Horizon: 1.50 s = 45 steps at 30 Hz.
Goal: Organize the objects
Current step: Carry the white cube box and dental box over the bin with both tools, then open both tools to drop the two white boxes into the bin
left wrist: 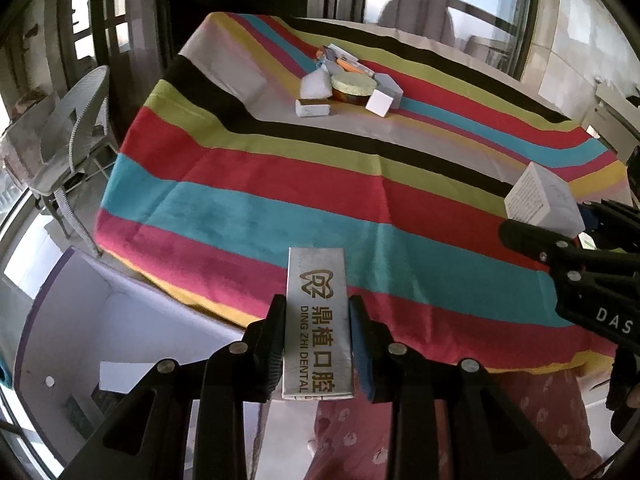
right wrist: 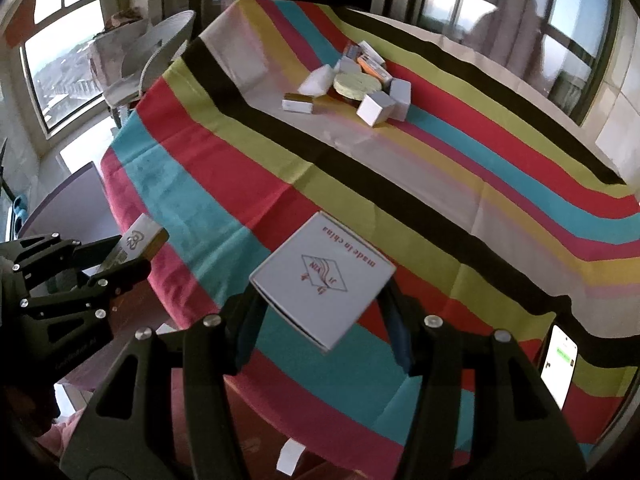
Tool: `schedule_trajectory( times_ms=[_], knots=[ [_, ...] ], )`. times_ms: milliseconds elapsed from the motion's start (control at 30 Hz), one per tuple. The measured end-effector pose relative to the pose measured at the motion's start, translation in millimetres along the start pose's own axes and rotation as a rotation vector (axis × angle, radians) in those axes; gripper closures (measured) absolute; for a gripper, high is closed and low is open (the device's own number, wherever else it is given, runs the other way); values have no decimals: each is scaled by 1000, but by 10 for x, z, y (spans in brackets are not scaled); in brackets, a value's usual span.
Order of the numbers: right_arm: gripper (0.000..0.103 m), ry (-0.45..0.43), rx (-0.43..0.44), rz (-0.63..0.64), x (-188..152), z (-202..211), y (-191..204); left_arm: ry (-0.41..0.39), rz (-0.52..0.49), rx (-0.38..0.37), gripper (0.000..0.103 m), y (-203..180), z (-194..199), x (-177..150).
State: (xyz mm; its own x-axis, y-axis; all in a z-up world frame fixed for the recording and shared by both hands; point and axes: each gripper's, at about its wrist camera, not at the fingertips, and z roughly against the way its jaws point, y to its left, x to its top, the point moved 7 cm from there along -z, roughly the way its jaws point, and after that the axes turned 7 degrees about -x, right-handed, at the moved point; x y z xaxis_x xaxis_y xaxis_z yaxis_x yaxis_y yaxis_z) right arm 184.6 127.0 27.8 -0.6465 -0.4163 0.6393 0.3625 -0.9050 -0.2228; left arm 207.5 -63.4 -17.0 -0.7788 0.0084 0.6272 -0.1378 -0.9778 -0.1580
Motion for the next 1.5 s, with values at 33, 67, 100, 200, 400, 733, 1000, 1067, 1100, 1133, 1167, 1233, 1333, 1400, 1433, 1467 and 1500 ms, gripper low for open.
schedule_trajectory(
  times_ms=[33, 67, 100, 200, 400, 733, 1000, 1067, 1100, 1133, 1167, 1233, 1333, 1400, 1433, 1467, 1500],
  knots=[
    [45, 1, -1, 2, 2, 16, 21, -4, 4, 1, 71, 19, 19, -8],
    [45, -2, 0, 9, 6, 37, 52, -11, 11, 3, 71, 60, 58, -20],
    [45, -6, 3, 19, 10, 65, 101, -16, 15, 6, 71, 84, 79, -27],
    [45, -16, 6, 48, 16, 128, 232, -31, 32, 18, 71, 205, 167, -65],
    [45, -30, 24, 109, 40, 233, 576, -51, 85, 51, 71, 521, 339, -209],
    [45, -44, 106, 224, 70, 350, 1218, -55, 192, 116, 71, 1064, 529, -520],
    [44, -55, 305, 248, 151, 477, 1709, -79, 271, 186, 71, 1508, 716, -605],
    [44, -56, 338, 258, 166, 486, 1805, -75, 290, 210, 71, 1621, 735, -637],
    [44, -55, 355, 270, 167, 482, 1869, -71, 299, 221, 71, 1666, 741, -653],
    [44, -52, 369, 280, 166, 472, 1920, -65, 309, 233, 71, 1715, 742, -670],
    [44, -50, 384, 292, 161, 462, 1971, -60, 318, 243, 71, 1755, 737, -683],
    [44, -45, 420, 321, 149, 423, 2101, -42, 340, 273, 71, 1854, 724, -718],
    [44, -32, 501, 344, 127, 381, 2287, -16, 371, 325, 70, 2004, 703, -738],
    [43, -14, 592, 368, 87, 361, 2402, -4, 402, 369, 68, 2102, 696, -727],
    [40, 1, 628, 378, 70, 340, 2451, 8, 423, 393, 57, 2157, 688, -717],
    [35, 10, 641, 377, 69, 314, 2479, 15, 436, 403, 49, 2191, 682, -705],
    [32, 12, 643, 366, 72, 267, 2441, 15, 449, 415, 34, 2216, 678, -674]
  ],
)
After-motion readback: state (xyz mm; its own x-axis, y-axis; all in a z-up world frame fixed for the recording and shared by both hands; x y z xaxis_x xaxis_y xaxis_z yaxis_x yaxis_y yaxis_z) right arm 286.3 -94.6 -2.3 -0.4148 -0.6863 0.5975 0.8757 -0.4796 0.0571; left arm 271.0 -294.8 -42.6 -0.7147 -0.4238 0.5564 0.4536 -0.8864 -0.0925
